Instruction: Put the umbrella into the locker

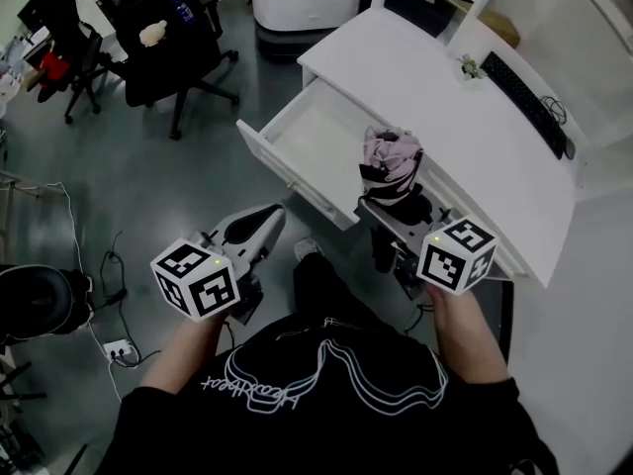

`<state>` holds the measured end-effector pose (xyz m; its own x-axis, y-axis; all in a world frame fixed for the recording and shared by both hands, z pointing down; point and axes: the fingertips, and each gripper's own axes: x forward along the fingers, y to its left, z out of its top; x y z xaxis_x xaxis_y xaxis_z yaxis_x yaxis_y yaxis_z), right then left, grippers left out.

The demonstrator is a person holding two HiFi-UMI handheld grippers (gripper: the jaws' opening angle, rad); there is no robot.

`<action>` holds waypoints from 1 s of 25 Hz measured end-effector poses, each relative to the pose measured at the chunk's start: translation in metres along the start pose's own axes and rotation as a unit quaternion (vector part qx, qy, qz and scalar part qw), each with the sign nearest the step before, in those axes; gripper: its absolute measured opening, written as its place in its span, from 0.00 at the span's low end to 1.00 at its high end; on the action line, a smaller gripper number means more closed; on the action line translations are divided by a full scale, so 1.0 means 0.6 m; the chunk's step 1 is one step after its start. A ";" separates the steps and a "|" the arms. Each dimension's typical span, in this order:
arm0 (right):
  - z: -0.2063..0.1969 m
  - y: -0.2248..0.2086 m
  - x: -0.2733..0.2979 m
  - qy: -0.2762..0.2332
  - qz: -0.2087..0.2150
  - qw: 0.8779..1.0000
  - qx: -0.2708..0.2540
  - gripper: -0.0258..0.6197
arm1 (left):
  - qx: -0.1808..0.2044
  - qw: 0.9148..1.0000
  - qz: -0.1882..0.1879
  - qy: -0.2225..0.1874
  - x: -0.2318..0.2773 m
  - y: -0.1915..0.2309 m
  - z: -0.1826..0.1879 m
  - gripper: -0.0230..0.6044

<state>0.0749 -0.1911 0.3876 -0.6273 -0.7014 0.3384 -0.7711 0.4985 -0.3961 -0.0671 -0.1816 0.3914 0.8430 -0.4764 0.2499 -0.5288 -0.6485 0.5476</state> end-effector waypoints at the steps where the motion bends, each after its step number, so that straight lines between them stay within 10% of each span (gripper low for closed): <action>1: 0.007 -0.009 0.016 0.005 0.003 1.000 -0.003 0.45 | -0.003 1.000 0.005 -0.003 0.003 0.011 0.007 0.05; 13: 0.030 -0.130 0.235 0.093 0.021 0.995 -0.029 0.45 | -0.045 0.996 0.070 -0.016 0.045 0.149 0.070 0.05; 25: -0.119 -0.261 0.422 0.245 -0.035 0.967 -0.063 0.45 | -0.082 0.990 0.113 -0.008 0.058 0.245 0.062 0.05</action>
<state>0.0288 -0.4103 0.5964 -0.5260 -0.4257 0.7363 -0.8014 0.5380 -0.2615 -0.1188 -0.3156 0.4506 0.7024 -0.6087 0.3690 -0.6796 -0.4192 0.6020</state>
